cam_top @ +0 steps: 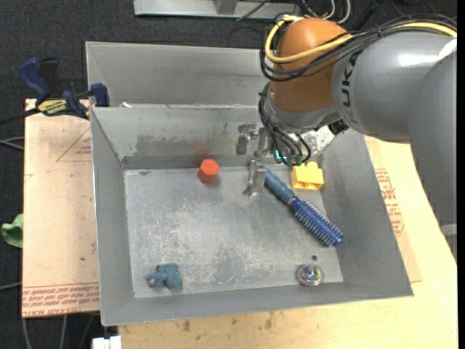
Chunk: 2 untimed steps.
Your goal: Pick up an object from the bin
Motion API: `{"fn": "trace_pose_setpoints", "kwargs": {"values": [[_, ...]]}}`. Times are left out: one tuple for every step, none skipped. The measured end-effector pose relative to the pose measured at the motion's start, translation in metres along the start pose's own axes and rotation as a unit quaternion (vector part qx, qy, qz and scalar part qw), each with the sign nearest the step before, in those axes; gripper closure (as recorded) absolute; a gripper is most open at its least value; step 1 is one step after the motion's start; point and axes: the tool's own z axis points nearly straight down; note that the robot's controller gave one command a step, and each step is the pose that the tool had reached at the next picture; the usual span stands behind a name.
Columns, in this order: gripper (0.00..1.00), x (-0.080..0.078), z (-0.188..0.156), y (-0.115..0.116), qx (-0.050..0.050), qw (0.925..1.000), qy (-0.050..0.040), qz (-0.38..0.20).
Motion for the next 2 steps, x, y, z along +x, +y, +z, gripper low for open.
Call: {"fn": "trace_pose_setpoints", "kwargs": {"values": [[0.0,0.039,0.075,-0.082,0.001,0.9999,0.0003,0.016],[0.0,0.056,0.09,-0.156,0.0,0.9883,-0.0031,-0.153]]}}
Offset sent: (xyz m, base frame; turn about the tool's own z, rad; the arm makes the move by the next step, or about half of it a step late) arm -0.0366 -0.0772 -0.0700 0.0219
